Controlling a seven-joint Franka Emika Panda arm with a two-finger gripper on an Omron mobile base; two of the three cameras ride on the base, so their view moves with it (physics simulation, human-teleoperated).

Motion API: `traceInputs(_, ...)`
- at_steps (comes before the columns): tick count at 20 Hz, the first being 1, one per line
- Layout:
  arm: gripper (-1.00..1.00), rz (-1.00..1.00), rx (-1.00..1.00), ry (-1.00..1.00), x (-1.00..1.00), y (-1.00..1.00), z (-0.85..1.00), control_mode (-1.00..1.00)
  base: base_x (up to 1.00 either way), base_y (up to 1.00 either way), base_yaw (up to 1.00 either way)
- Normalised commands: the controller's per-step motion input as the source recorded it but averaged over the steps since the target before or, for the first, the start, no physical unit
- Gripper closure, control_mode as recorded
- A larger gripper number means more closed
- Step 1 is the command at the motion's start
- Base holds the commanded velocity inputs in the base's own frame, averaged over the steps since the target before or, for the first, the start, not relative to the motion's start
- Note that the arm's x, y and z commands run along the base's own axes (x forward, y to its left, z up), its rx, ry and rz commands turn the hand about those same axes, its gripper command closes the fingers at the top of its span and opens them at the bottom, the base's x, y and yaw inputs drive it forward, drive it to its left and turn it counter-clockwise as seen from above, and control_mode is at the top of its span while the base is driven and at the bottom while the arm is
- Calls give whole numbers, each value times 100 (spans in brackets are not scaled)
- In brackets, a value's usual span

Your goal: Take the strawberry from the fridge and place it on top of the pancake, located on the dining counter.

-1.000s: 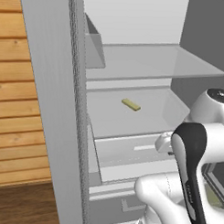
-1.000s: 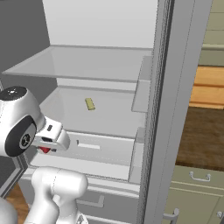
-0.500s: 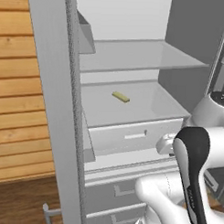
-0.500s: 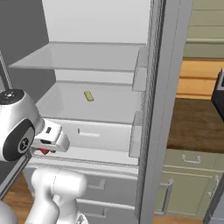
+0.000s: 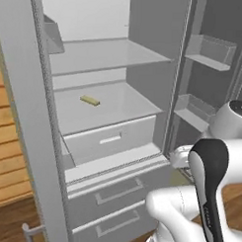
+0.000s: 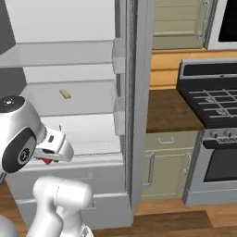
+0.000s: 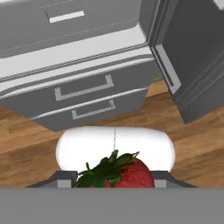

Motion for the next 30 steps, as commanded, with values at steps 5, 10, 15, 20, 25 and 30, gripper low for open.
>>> traceInputs(5,100,0,0,0,0,0,0,100,-52,-7,-64)
traceInputs(10,100,0,0,0,0,0,0,100,-34,-33,-74)
traceInputs(15,100,0,0,0,0,0,0,100,-43,-31,-74)
traceInputs(20,100,0,0,0,0,0,0,100,-34,-43,-73)
traceInputs(25,100,0,0,0,0,0,0,100,-23,-56,-72)
traceInputs(30,100,0,0,0,0,0,0,100,-3,-76,-69)
